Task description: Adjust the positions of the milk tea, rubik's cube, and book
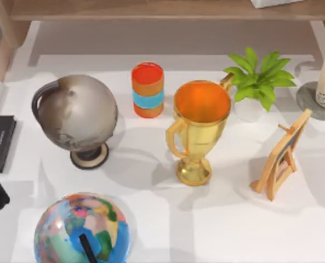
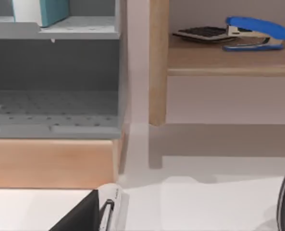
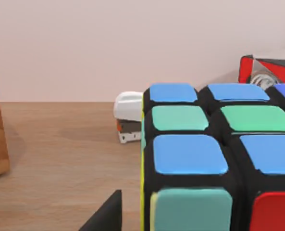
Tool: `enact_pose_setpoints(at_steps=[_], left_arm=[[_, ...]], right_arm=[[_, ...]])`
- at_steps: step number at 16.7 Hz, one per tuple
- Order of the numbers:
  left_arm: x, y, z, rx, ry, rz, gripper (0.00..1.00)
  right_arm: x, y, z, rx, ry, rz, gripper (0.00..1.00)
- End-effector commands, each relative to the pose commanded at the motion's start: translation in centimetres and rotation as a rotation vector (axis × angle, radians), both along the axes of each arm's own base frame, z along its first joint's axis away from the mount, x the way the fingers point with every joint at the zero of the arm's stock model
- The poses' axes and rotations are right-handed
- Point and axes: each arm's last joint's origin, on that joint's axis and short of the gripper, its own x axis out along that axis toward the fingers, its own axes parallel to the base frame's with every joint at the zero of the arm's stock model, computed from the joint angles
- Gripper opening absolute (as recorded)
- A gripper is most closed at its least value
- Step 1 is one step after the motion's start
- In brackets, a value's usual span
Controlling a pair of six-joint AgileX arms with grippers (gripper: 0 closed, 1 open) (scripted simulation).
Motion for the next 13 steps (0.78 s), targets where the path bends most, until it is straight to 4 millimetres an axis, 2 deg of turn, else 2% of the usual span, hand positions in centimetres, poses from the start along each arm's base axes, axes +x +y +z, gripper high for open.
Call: enact_pose_setpoints(at_steps=[9,13], left_arm=[[0.0,0.0,0.0,0.000,0.000,0.000,1.00],[0.0,0.0,0.0,0.000,0.000,0.000,1.00]], right_arm=[[0.0,-0.1,0.0,0.000,0.001,-0.001,1.00],[-1.4,-0.1,0.0,0.000,0.001,-0.005,1.00]])
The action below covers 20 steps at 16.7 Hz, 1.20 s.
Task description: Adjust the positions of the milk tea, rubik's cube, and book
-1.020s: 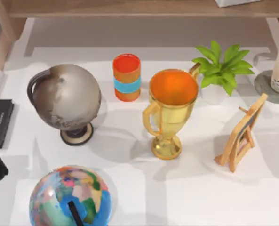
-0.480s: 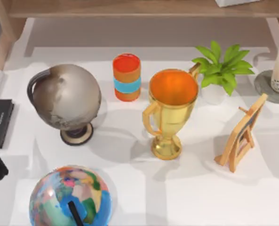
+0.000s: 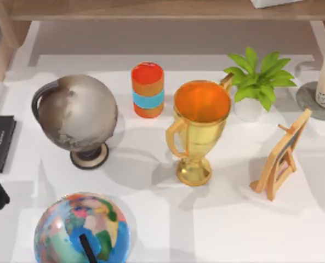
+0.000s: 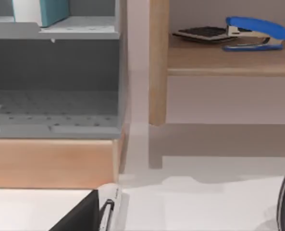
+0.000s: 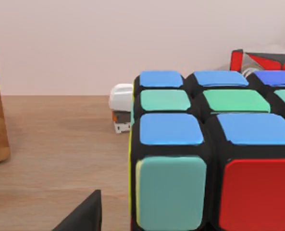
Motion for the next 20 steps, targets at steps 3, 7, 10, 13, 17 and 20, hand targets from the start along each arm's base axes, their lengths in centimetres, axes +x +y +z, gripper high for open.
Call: enact_pose_setpoints(at_steps=[3,7,10,13,17,20], left_arm=[[0.0,0.0,0.0,0.000,0.000,0.000,1.00],[0.0,0.0,0.0,0.000,0.000,0.000,1.00],[0.0,0.0,0.0,0.000,0.000,0.000,1.00],[0.0,0.0,0.0,0.000,0.000,0.000,1.00],[0.0,0.0,0.0,0.000,0.000,0.000,1.00],[0.0,0.0,0.0,0.000,0.000,0.000,1.00]], right_arm=[[-1.3,0.1,0.0,0.000,0.000,0.002,1.00],[-1.6,0.1,0.0,0.000,-0.001,0.003,1.00],[-1.5,-0.2,-0.1,-0.001,0.001,-0.001,1.00],[-2.9,-1.0,0.2,-0.003,0.006,0.000,1.00],[-6.8,-3.1,0.9,-0.005,0.004,-0.003,1.00],[-11.1,-5.2,0.8,-0.005,0.003,-0.004,1.00]])
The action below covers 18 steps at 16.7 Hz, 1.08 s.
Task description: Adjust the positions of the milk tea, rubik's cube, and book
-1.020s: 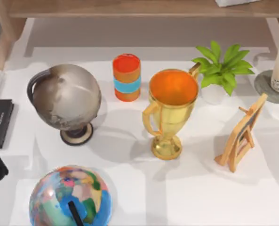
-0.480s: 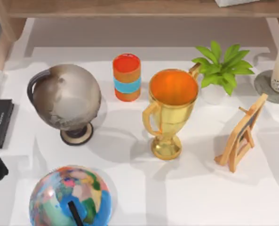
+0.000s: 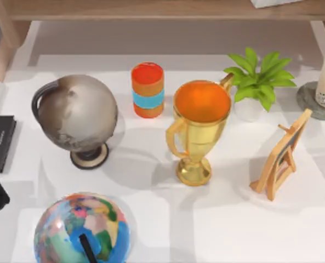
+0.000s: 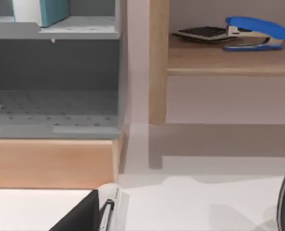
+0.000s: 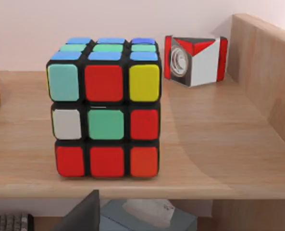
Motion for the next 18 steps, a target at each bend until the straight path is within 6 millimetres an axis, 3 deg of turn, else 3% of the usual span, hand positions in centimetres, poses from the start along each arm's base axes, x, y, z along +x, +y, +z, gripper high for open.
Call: enact_pose_setpoints(at_steps=[5,10,14,18], left_arm=[[0.0,0.0,0.0,0.000,0.000,0.000,1.00],[0.0,0.0,0.0,0.000,0.000,0.000,1.00],[0.0,0.0,0.0,0.000,0.000,0.000,1.00],[0.0,0.0,0.0,0.000,0.000,0.000,1.00]], right_arm=[[-8.7,-3.3,-2.8,0.000,-0.001,0.000,1.00],[-16.7,-5.6,-9.6,0.002,-0.002,0.004,1.00],[-20.4,-6.4,-16.3,0.003,-0.002,0.009,1.00],[-21.7,-6.8,-21.9,0.005,-0.003,0.014,1.00]])
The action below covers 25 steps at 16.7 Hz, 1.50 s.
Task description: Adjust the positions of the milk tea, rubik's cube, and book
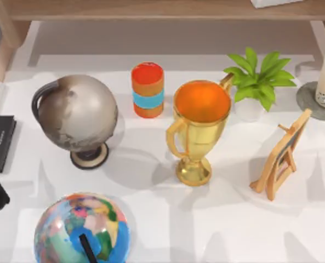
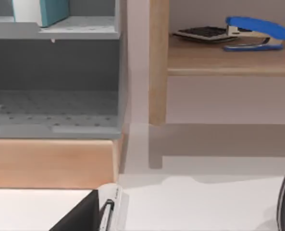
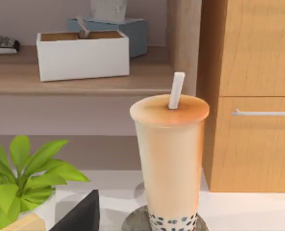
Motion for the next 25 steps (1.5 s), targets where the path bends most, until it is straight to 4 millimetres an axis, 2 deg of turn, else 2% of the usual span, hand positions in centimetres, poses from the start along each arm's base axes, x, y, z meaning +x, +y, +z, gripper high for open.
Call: enact_pose_setpoints(at_steps=[2,4,11,13,16,18,20,23,25], left_arm=[[0.0,0.0,0.0,0.000,0.000,0.000,1.00],[0.0,0.0,0.0,0.000,0.000,0.000,1.00],[0.0,0.0,0.3,0.000,-0.005,-0.002,1.00],[0.1,0.1,1.8,-0.002,-0.024,-0.008,1.00],[0.8,0.3,5.5,-0.004,-0.054,-0.016,1.00],[2.1,0.7,8.5,-0.005,-0.063,-0.017,1.00],[4.4,1.4,11.4,-0.005,-0.064,-0.017,1.00],[9.7,3.1,14.9,-0.007,-0.052,-0.015,1.00],[14.0,4.8,16.1,-0.010,-0.038,-0.014,1.00]], right_arm=[[-0.1,-0.1,-1.8,0.001,0.000,0.002,1.00],[-0.2,-0.1,-2.6,0.001,-0.001,0.002,1.00],[-0.2,-0.1,-2.6,0.001,-0.001,0.002,1.00],[-0.2,-0.1,-2.6,0.001,-0.001,0.002,1.00],[-0.2,-0.1,-2.6,0.001,-0.001,0.002,1.00],[-0.2,-0.1,-2.6,0.001,-0.001,0.002,1.00],[-0.2,-0.1,-2.6,0.001,-0.001,0.002,1.00],[-0.2,-0.1,-2.6,0.001,-0.001,0.002,1.00],[-0.2,-0.1,-2.6,0.001,-0.001,0.002,1.00]])
